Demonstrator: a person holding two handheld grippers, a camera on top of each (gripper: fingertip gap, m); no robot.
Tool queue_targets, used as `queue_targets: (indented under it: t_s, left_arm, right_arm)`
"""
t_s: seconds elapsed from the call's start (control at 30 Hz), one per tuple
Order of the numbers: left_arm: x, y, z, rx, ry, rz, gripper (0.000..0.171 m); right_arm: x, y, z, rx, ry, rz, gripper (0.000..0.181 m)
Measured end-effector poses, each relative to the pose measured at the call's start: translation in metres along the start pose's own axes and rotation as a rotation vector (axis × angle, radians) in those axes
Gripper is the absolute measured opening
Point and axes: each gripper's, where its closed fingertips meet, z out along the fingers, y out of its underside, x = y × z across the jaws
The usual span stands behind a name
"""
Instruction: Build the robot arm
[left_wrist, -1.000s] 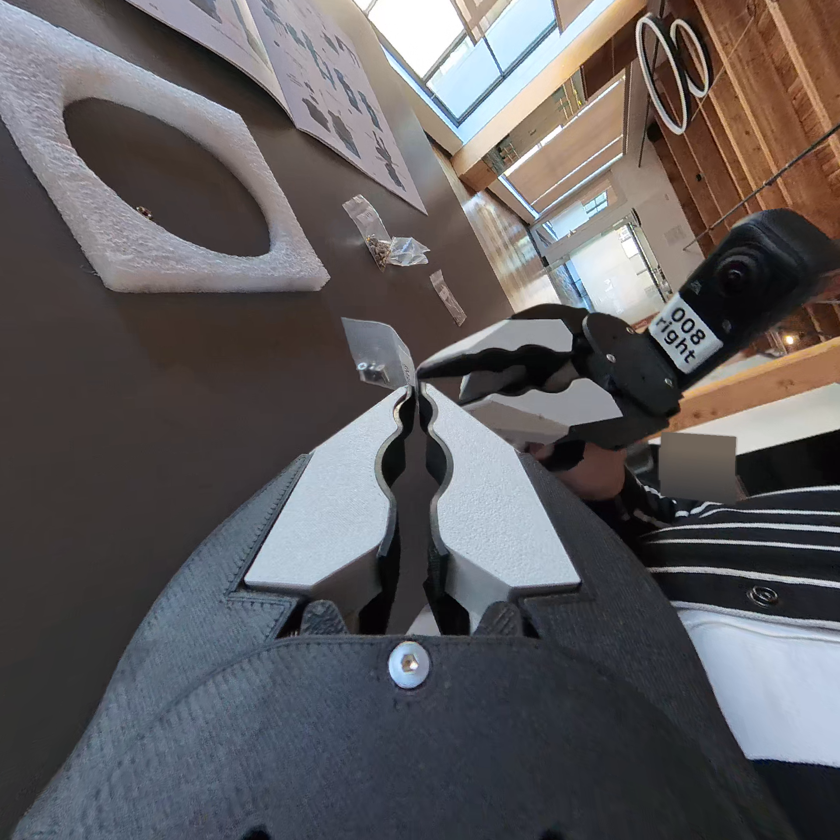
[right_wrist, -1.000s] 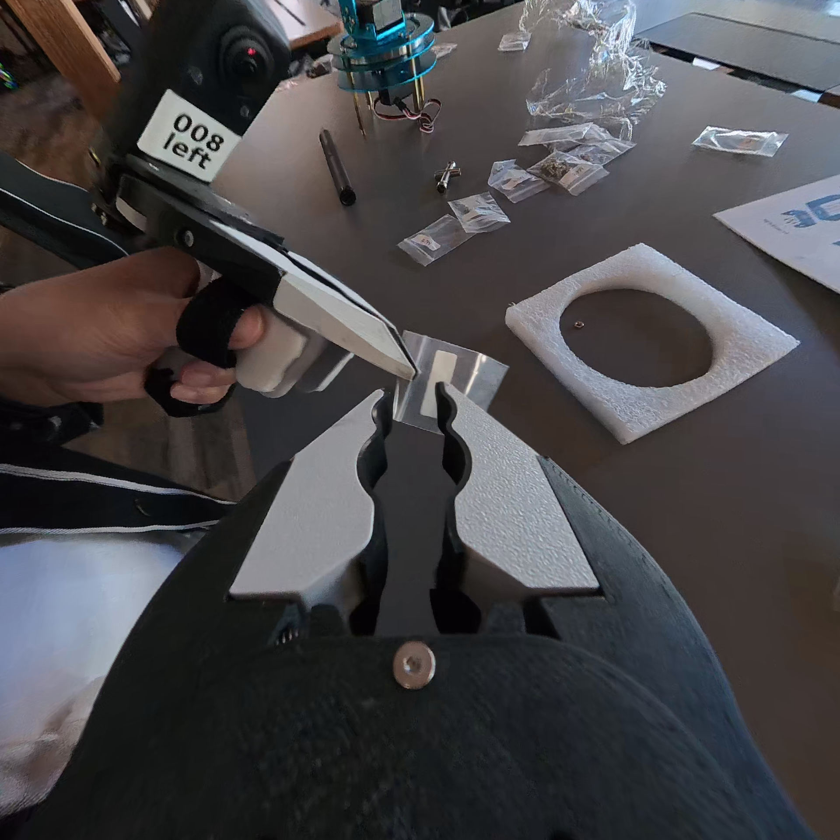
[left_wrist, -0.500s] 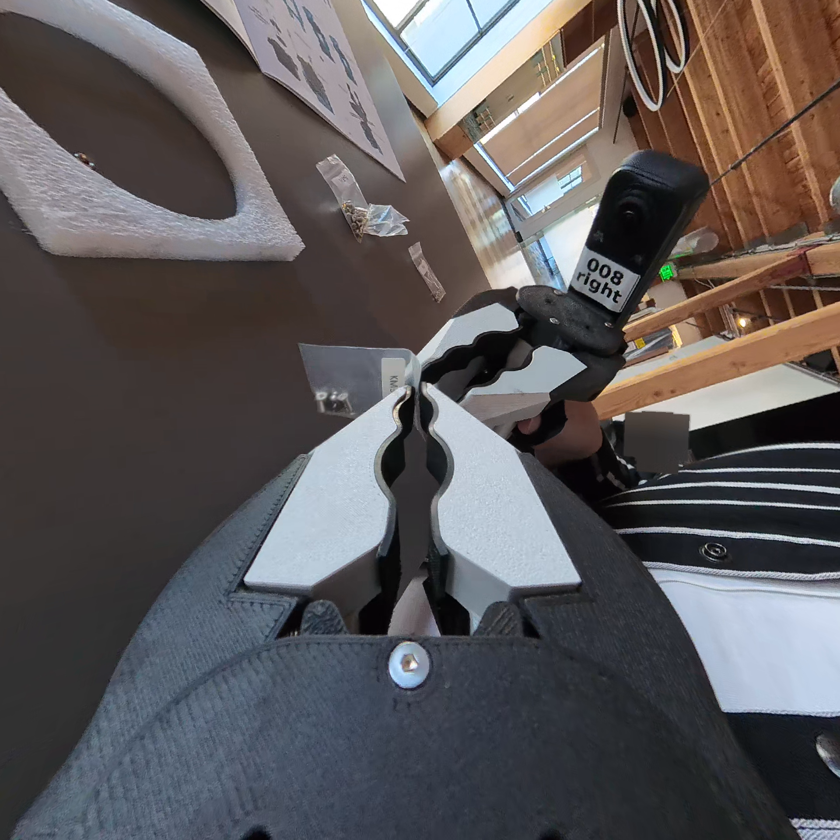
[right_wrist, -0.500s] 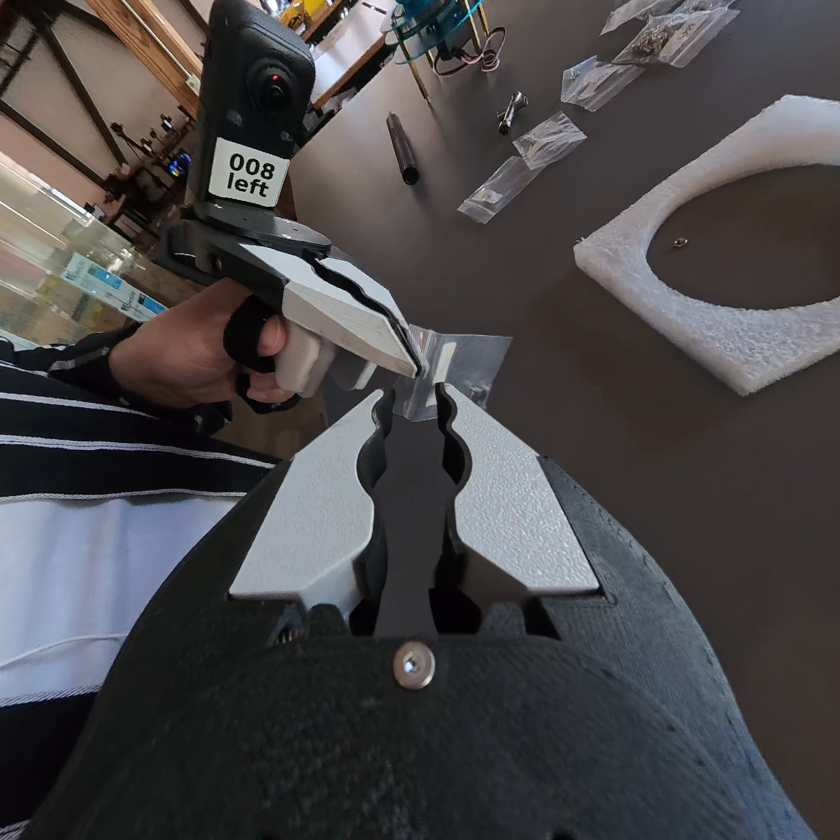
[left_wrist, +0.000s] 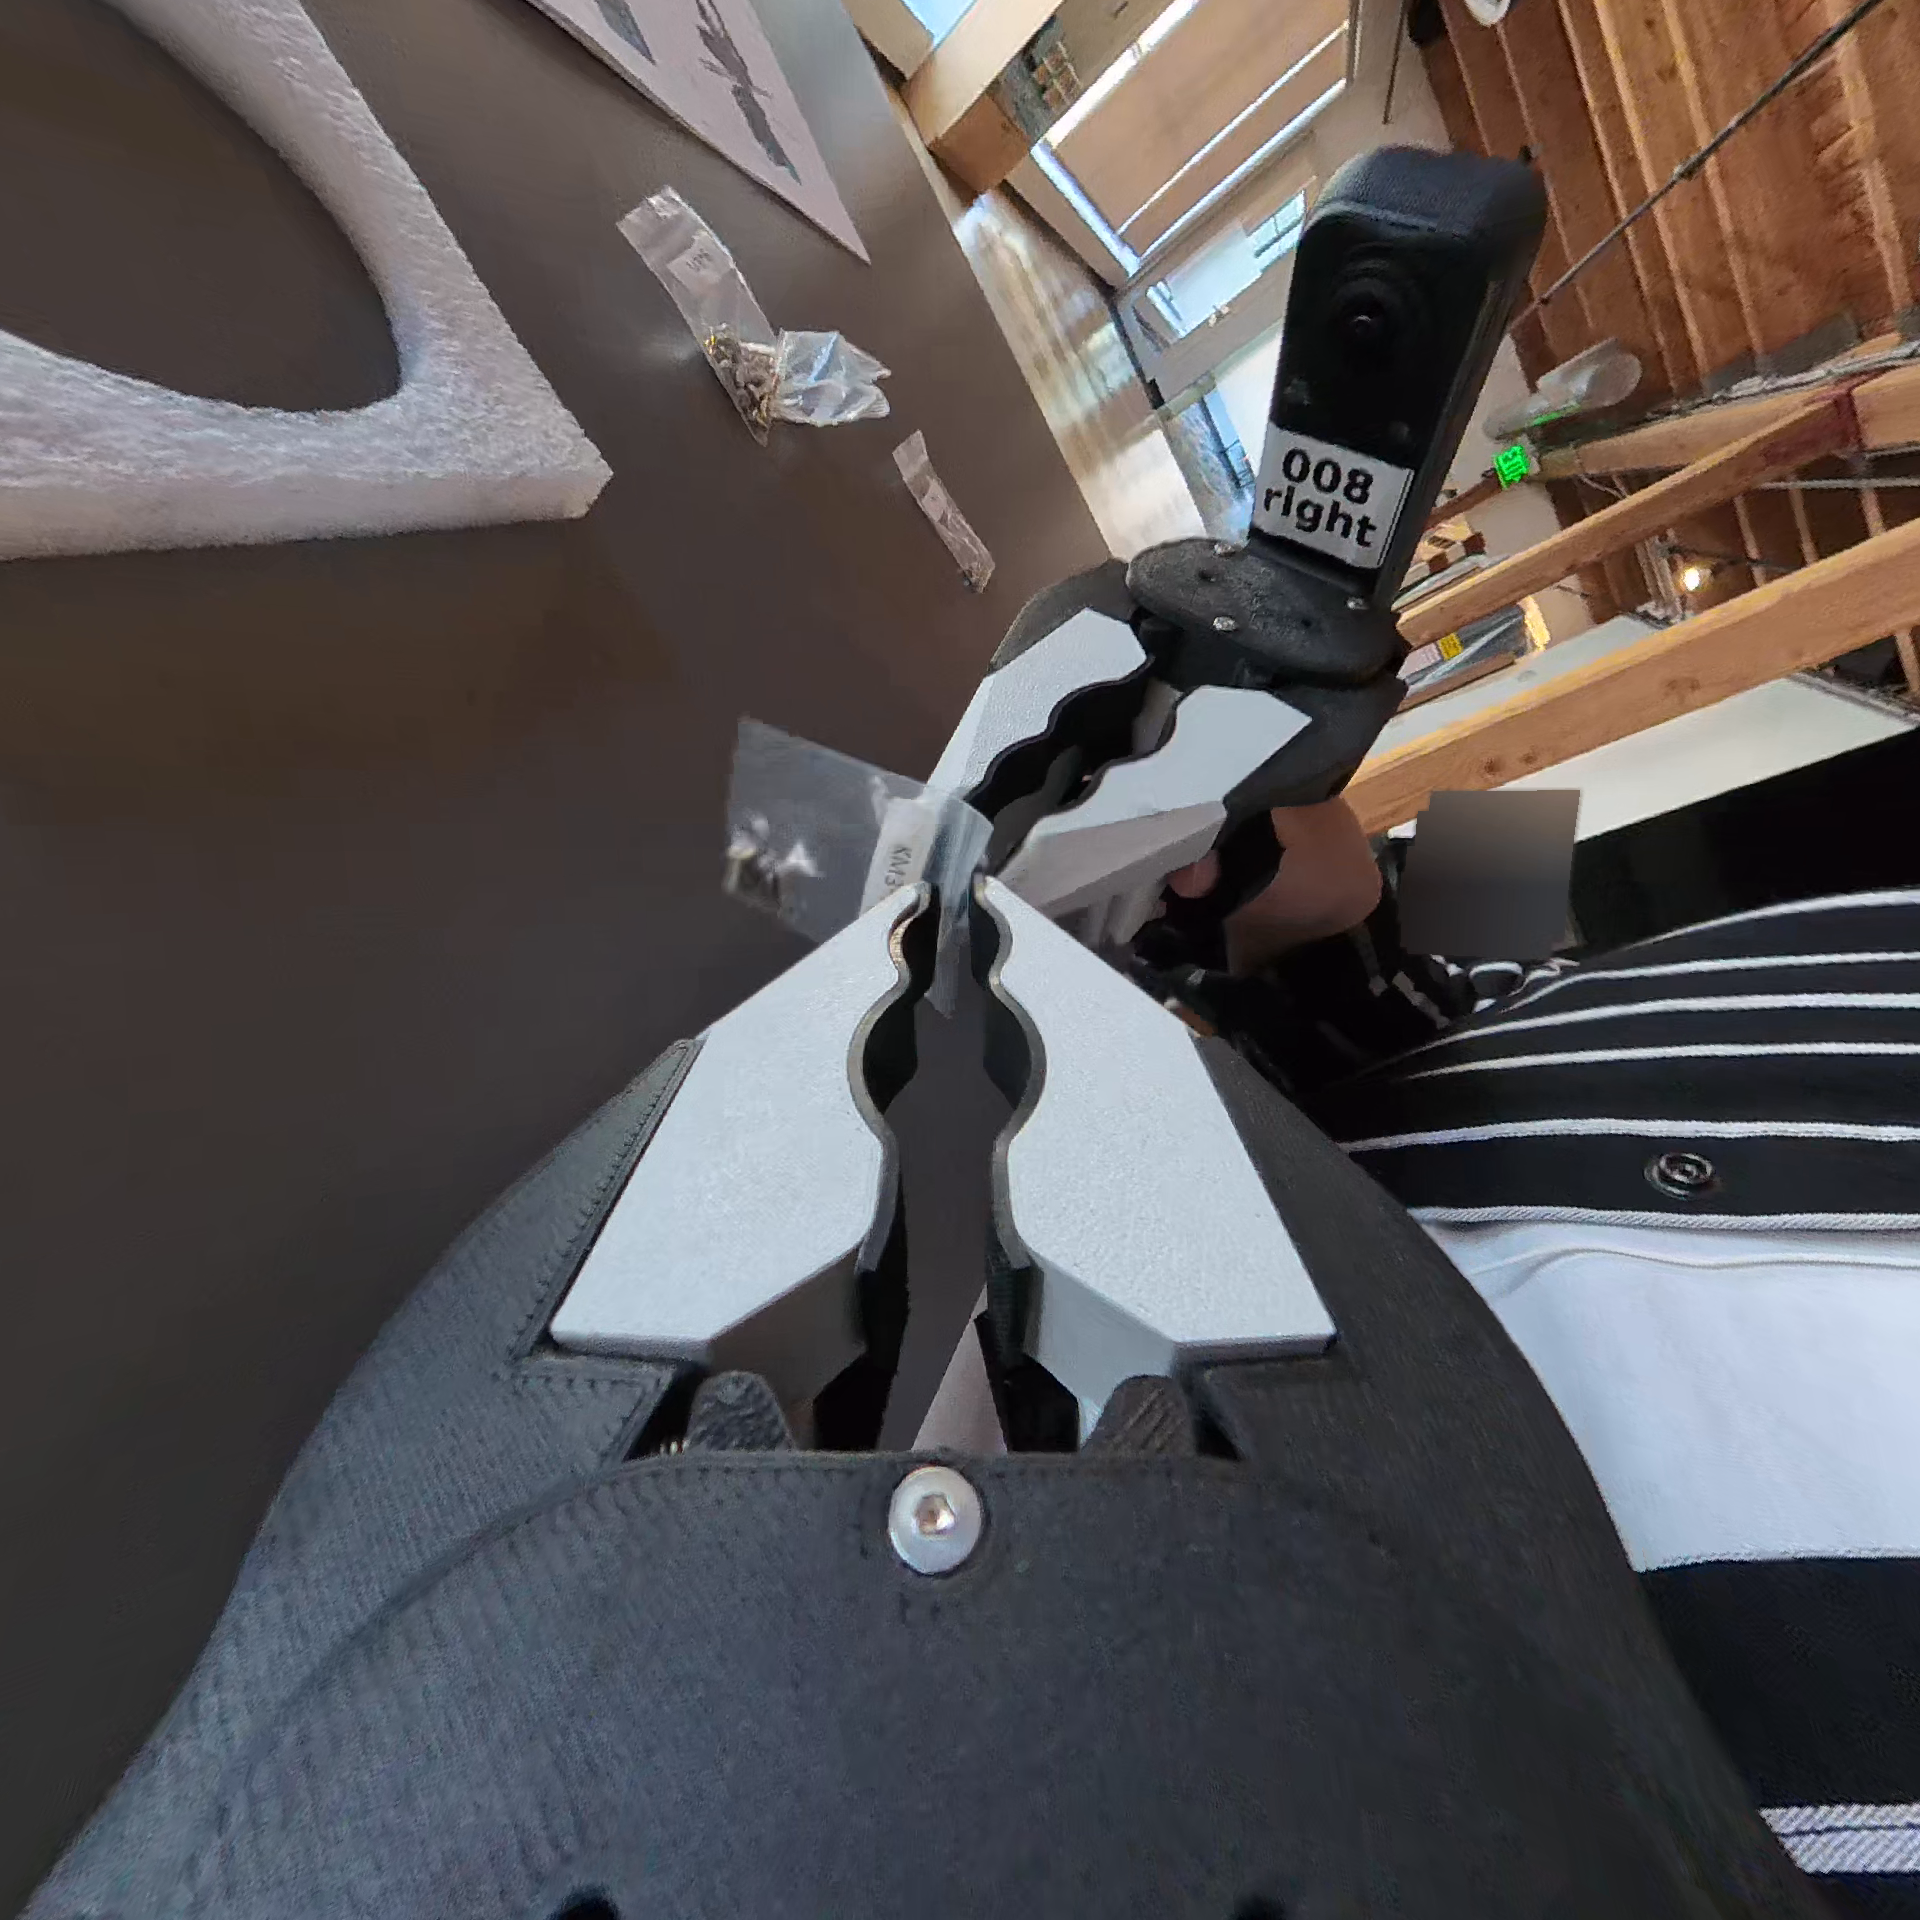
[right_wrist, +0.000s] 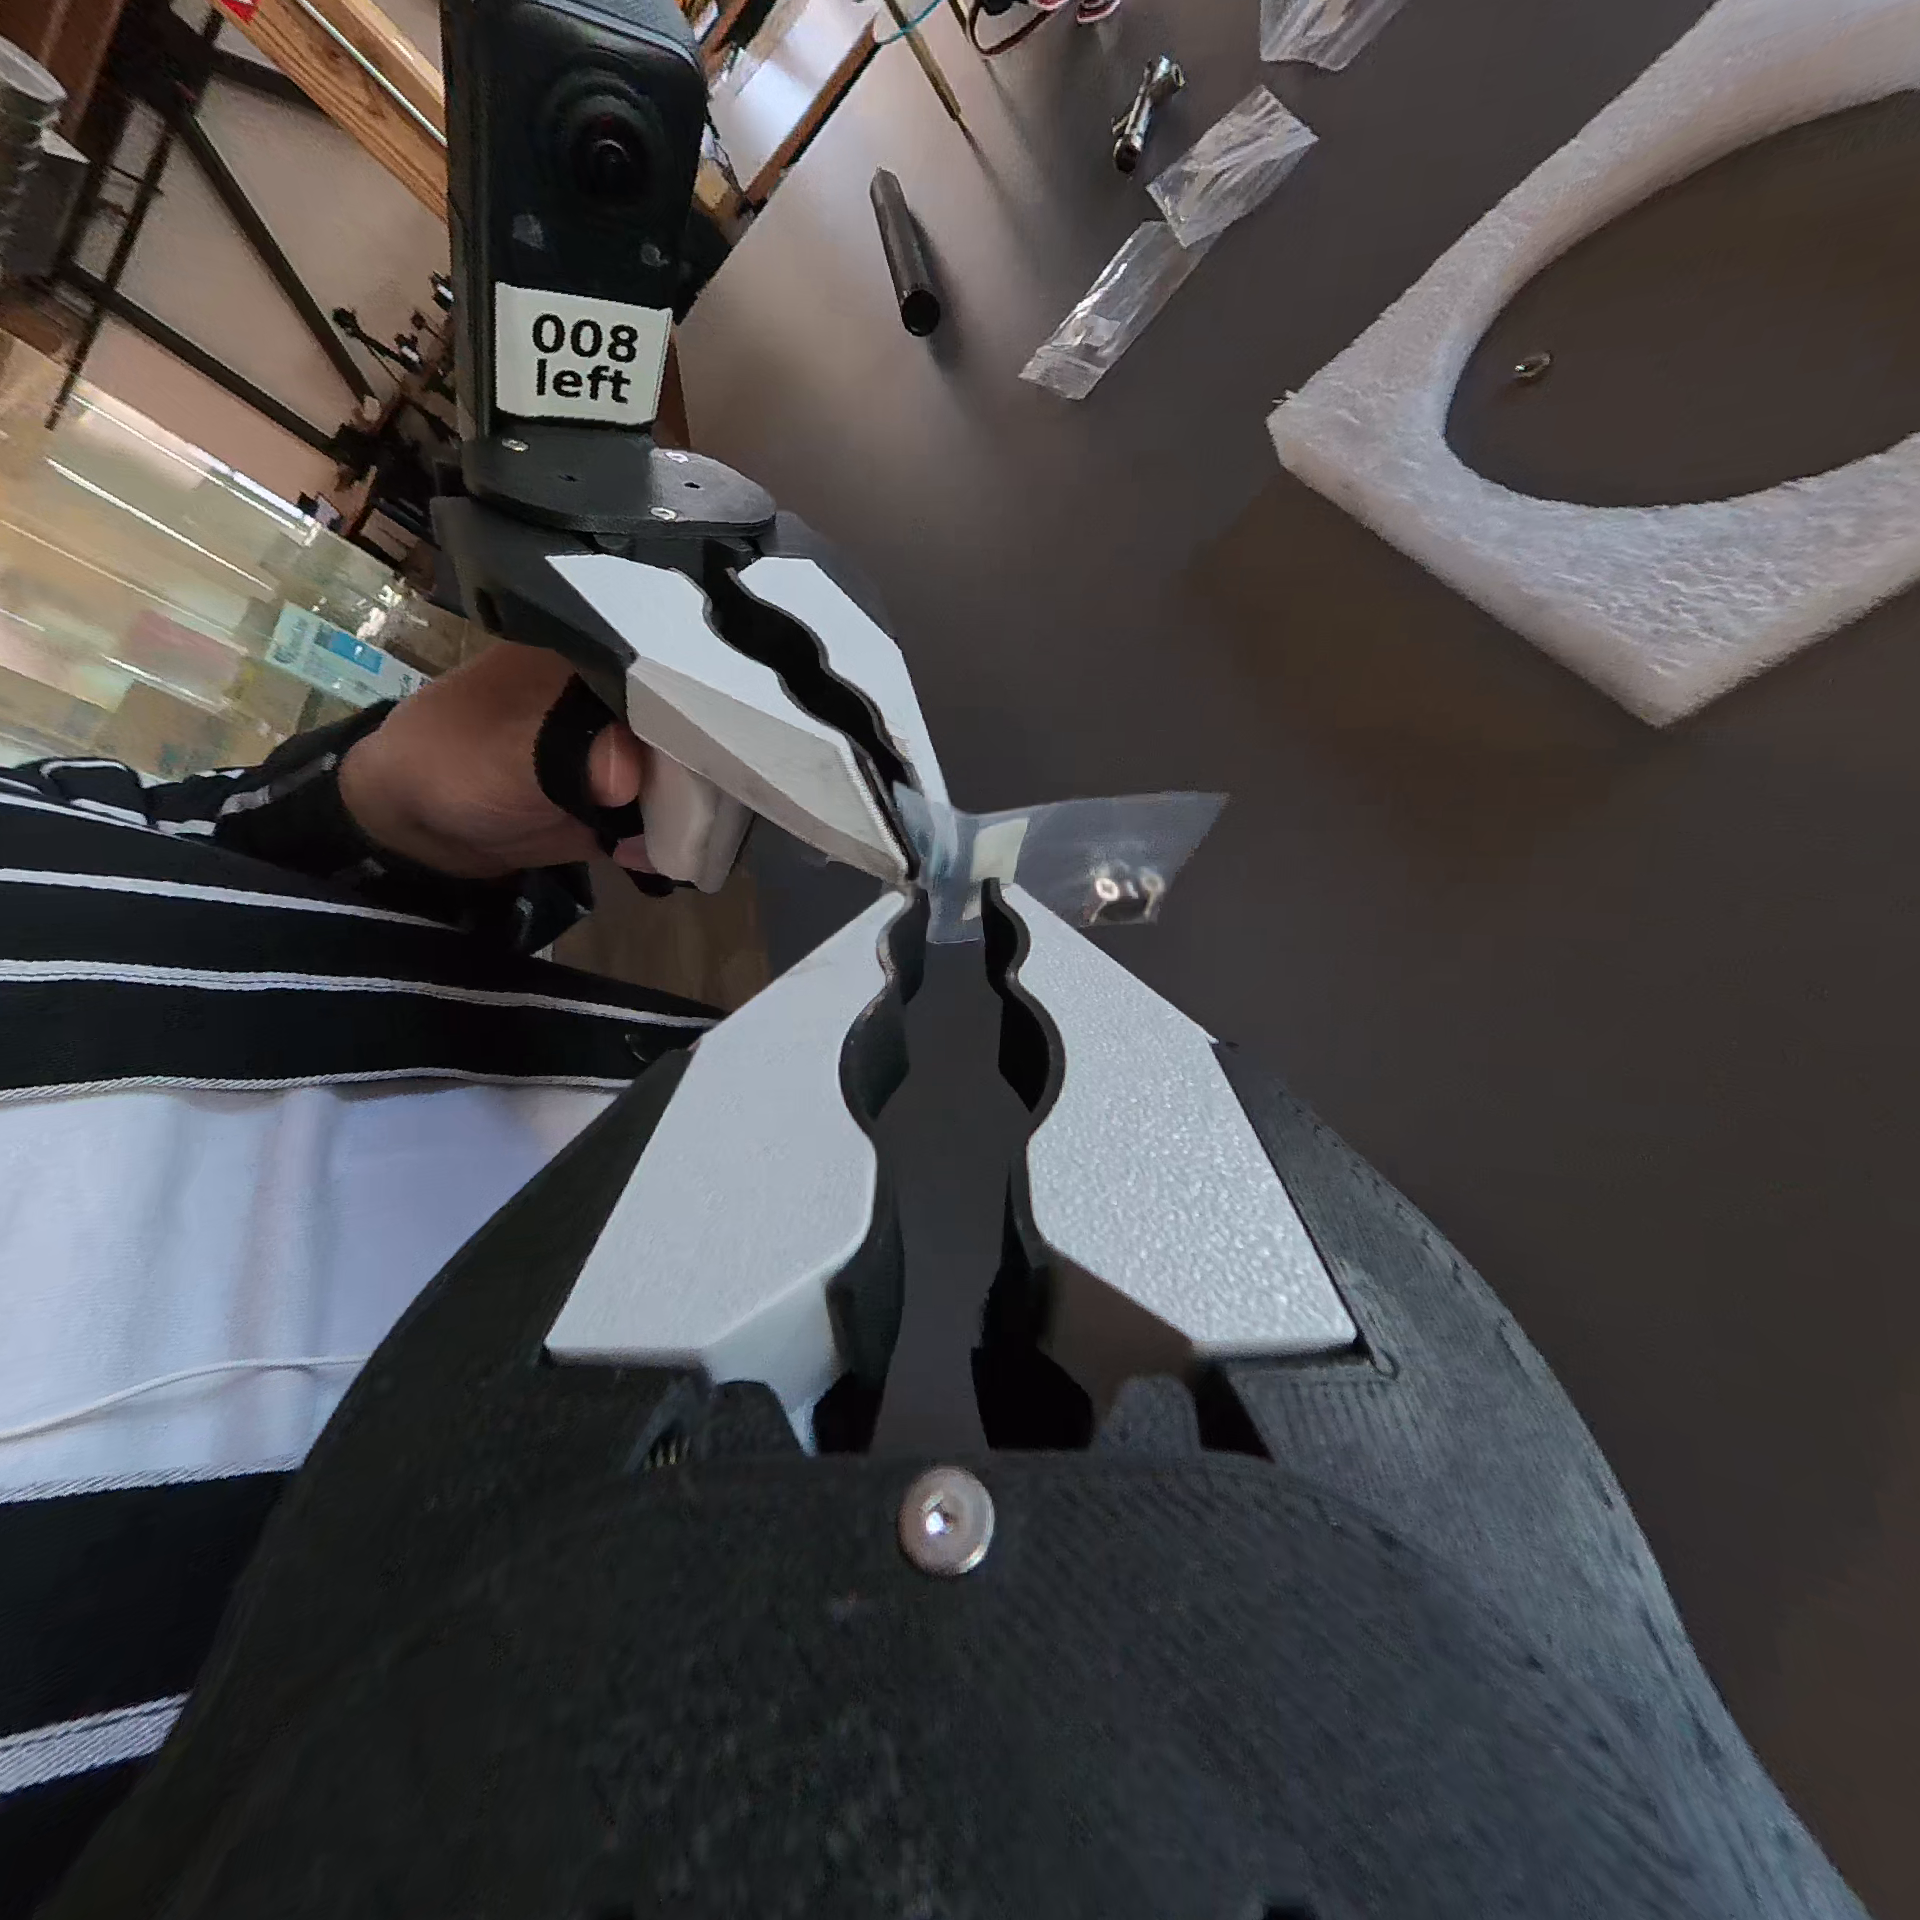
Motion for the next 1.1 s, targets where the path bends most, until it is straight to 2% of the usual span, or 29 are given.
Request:
queue_targets:
  t_s: [0.17,0.27,0.37,0.63,0.73,0.83,0.93,1.0,1.1]
  left_arm:
    - [0.000,0.007,0.005,-0.053,0.004,0.026,0.006]
    - [0.005,0.009,0.010,-0.064,0.037,0.027,0.017]
    - [0.009,0.016,0.014,-0.106,0.057,0.059,0.011]
    - [-0.001,0.029,0.025,-0.201,-0.056,0.197,0.011]
    - [-0.003,0.031,0.027,-0.214,-0.072,0.201,0.011]
    - [-0.005,0.031,0.026,-0.232,-0.113,0.279,0.015]
    - [-0.011,0.028,0.026,-0.251,-0.185,0.421,0.031]
    - [-0.016,0.026,0.027,-0.276,-0.223,0.514,0.042]
    - [-0.027,0.031,0.031,-0.368,-0.288,0.643,0.046]
  right_arm:
    - [0.004,0.005,-0.004,-0.018,-0.001,0.011,0.010]
    - [0.009,0.007,-0.008,-0.021,0.019,0.013,0.009]
    - [0.013,0.006,-0.012,-0.011,0.028,0.022,0.006]
    - [0.017,0.020,-0.023,-0.092,0.043,-0.032,0.006]
    - [0.016,0.028,-0.038,-0.151,0.053,-0.213,0.011]
    - [0.021,0.034,-0.051,-0.175,0.140,-0.613,0.013]
    - [0.031,0.042,-0.053,-0.251,0.237,-0.953,0.020]
    - [0.036,0.050,-0.050,-0.322,0.246,-1.052,0.024]
    - [0.034,0.047,-0.044,-0.295,0.230,-1.111,0.027]
